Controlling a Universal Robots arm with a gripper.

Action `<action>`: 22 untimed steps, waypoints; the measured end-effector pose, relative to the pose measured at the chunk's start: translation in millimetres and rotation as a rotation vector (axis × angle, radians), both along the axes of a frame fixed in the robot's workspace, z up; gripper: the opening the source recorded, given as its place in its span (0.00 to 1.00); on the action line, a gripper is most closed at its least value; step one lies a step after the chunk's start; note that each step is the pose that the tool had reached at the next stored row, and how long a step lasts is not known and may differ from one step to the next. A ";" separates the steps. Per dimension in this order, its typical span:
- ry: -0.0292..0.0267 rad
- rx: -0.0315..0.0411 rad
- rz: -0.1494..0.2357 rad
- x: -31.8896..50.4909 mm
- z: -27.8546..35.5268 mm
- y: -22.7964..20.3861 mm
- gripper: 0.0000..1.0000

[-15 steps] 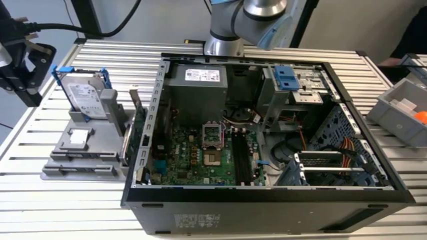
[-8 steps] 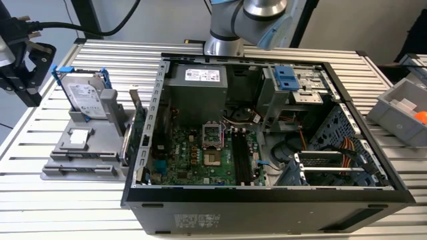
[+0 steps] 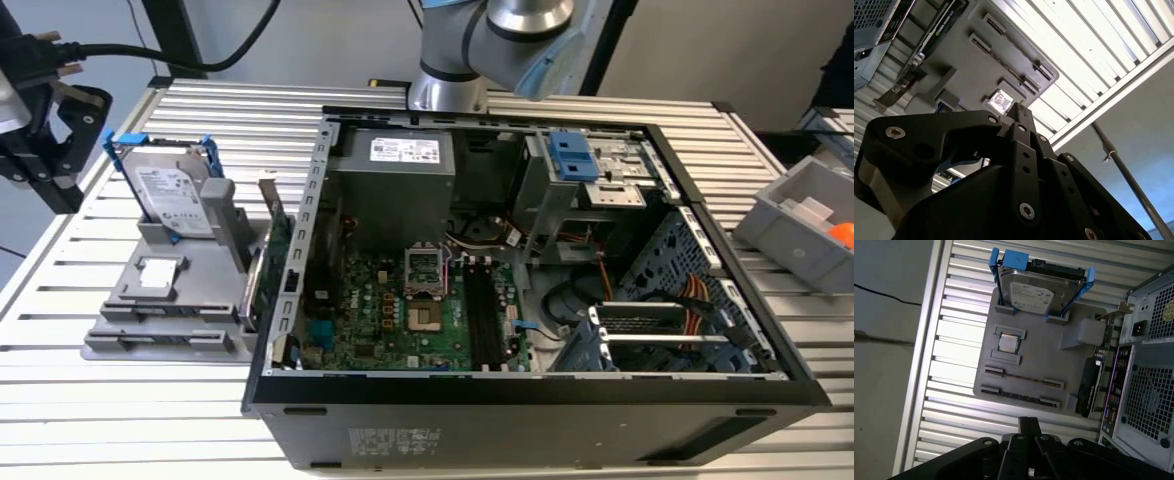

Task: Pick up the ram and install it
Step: 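Pick up the ram and move it above insertion slot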

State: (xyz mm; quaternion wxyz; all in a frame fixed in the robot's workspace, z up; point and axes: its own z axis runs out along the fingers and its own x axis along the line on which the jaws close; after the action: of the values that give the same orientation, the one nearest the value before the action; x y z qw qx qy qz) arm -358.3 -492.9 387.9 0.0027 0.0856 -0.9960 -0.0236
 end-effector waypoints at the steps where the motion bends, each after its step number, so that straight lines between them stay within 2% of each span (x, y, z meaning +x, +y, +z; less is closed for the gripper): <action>1: 0.0000 0.0000 0.002 0.0 0.0 0.0 0.00; 22: 0.0001 -0.0018 0.039 -0.1 0.0 0.1 0.00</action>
State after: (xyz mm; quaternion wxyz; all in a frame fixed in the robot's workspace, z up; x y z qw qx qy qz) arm -358.3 -492.7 387.9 0.0033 0.1048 -0.9942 -0.0227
